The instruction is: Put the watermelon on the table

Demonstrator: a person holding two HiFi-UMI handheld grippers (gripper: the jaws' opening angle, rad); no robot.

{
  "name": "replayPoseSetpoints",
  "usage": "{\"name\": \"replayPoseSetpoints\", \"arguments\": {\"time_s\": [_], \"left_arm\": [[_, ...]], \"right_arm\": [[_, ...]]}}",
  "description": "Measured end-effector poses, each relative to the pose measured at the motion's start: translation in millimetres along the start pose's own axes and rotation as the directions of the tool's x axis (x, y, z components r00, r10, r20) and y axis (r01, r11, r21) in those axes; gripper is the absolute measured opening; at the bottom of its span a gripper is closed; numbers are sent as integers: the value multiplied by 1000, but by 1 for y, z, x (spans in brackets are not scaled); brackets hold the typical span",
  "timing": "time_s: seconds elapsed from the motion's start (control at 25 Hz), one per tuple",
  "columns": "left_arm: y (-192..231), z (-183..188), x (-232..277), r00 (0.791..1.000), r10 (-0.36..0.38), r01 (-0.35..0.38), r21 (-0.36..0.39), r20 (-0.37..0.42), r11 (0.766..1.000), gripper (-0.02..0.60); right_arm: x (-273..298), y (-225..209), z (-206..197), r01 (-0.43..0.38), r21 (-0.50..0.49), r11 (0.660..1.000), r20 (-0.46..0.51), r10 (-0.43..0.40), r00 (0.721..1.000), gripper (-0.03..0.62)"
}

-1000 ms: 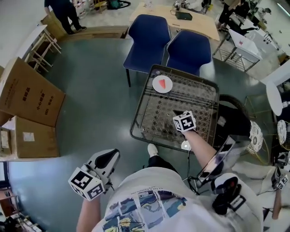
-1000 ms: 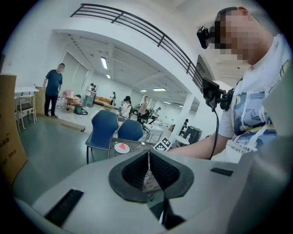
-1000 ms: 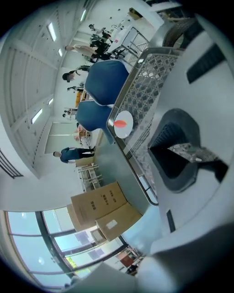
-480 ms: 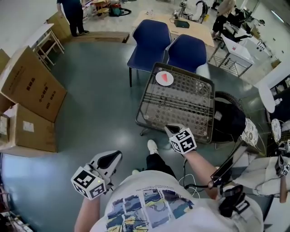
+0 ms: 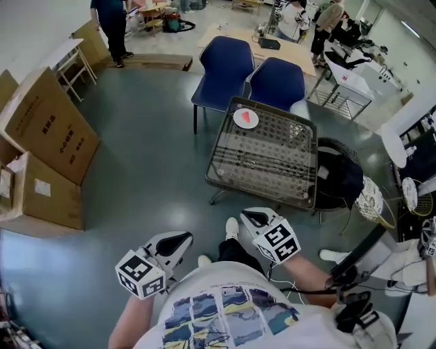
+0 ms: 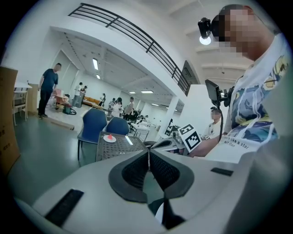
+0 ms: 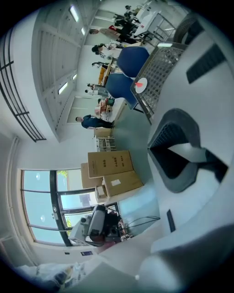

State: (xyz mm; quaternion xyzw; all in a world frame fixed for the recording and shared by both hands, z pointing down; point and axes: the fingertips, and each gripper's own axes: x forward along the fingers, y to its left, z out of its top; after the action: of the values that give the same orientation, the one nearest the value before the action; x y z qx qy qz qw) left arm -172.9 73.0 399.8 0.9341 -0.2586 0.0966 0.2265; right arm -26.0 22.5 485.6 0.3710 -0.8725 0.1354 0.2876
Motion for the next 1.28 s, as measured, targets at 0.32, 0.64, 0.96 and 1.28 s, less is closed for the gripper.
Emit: {"name": "replayPoseSetpoints", "arguments": {"time_s": [0.32,0.64,0.96,1.28], "left_arm": [[-22,-7,-7,999,-54,54,19,-5,998,18],[-30,-22,-18,999,-33,33,12,-13,999,18],[-30,-31,-27,1000,4,-4,-12,-6,1000,18],[-29,-41,-18,999,-1,0,-24,-35,1000,18]], "right_arm": [[-23,47,22,-22,-91,996,31,25,999,11],[-25,64,18,-53,-145,988,18,57,998,10],[-25,75,18,-87,-165,982,15,91,996,10],[-26,69,15,-79,-168,983,13,82,997,10]]}}
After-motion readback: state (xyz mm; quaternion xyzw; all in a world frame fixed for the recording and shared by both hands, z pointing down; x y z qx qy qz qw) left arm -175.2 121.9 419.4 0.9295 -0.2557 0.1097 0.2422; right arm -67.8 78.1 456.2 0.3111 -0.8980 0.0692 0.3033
